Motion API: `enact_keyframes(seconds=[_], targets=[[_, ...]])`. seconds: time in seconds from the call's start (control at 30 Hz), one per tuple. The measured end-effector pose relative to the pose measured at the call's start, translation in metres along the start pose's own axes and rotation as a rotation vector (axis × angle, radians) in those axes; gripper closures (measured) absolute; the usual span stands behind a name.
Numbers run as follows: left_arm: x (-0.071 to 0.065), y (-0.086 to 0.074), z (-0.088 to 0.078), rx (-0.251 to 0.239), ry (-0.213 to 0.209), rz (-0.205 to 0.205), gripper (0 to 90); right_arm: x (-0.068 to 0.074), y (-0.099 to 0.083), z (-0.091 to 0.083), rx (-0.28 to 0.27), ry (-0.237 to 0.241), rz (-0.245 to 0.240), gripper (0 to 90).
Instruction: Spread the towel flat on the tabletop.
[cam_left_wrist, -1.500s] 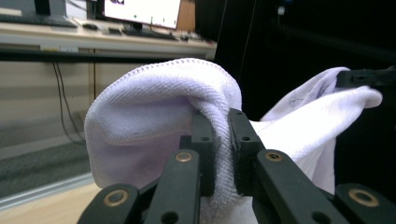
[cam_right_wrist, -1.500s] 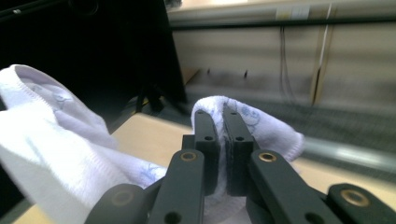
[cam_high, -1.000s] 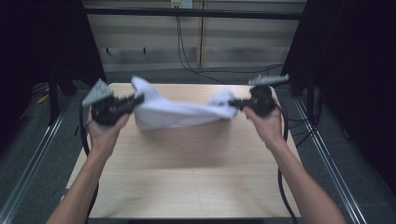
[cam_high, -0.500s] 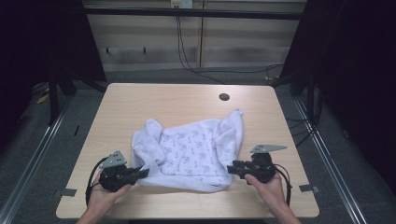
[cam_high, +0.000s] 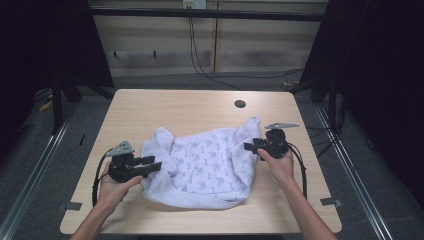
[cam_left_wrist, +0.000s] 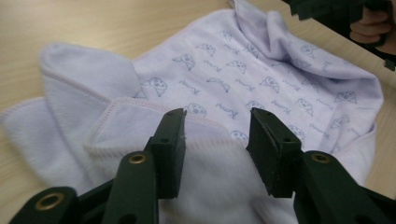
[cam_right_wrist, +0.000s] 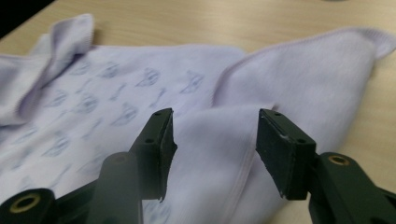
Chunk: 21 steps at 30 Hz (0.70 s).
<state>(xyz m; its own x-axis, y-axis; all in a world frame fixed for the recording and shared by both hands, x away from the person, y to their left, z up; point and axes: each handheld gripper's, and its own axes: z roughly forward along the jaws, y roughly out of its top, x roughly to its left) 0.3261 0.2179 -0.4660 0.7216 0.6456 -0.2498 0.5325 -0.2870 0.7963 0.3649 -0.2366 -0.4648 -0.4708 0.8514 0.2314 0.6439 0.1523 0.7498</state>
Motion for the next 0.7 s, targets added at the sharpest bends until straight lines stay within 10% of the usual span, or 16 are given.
enact_keyframes(seconds=[0.13,0.23,0.37,0.7], targets=[[0.007,-0.014,0.023,0.158,-0.007,0.012,75.0,-0.011,0.002,0.023,0.048,-0.003,0.047,43.9],[0.012,-0.021,0.022,0.157,-0.047,-0.001,77.6,-0.009,-0.003,0.03,0.096,-0.034,0.026,50.8],[0.009,-0.024,0.018,0.159,-0.024,0.024,78.3,-0.006,-0.014,0.025,0.106,-0.037,-0.004,88.4],[-0.001,-0.032,0.01,0.165,-0.009,0.012,77.2,-0.009,-0.029,-0.073,-0.061,-0.048,-0.02,89.0]])
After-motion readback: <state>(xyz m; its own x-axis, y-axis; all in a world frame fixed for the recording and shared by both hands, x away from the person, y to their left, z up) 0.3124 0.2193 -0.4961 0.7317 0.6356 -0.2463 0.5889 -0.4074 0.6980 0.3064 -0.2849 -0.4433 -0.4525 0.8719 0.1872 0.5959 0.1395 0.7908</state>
